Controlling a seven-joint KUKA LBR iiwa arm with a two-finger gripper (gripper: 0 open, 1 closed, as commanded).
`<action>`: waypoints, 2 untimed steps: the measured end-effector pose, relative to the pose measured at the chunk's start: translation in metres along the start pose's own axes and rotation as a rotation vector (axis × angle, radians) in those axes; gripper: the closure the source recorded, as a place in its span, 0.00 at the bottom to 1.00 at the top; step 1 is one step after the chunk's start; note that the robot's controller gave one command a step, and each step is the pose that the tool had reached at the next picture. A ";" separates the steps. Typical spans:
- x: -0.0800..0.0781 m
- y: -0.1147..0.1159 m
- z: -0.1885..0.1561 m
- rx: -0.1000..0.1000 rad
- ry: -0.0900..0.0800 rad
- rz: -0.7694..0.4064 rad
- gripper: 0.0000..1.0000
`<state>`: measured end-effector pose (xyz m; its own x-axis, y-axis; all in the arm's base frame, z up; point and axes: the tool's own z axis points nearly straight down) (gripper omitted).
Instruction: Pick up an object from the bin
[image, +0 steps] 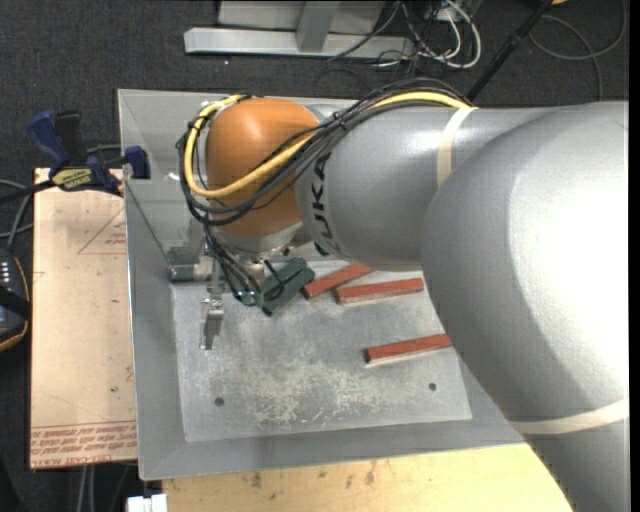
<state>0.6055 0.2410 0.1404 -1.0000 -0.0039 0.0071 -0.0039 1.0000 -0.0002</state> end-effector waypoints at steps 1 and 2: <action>-0.002 -0.001 -0.005 -0.002 -0.008 0.003 0.00; -0.024 -0.016 0.014 -0.005 -0.013 0.055 0.00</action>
Offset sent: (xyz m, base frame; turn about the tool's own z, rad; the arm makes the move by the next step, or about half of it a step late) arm 0.0473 -0.0366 -0.0408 0.1223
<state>0.6297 0.2254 0.1263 -0.9987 0.0515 -0.0059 0.0515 0.9987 0.0046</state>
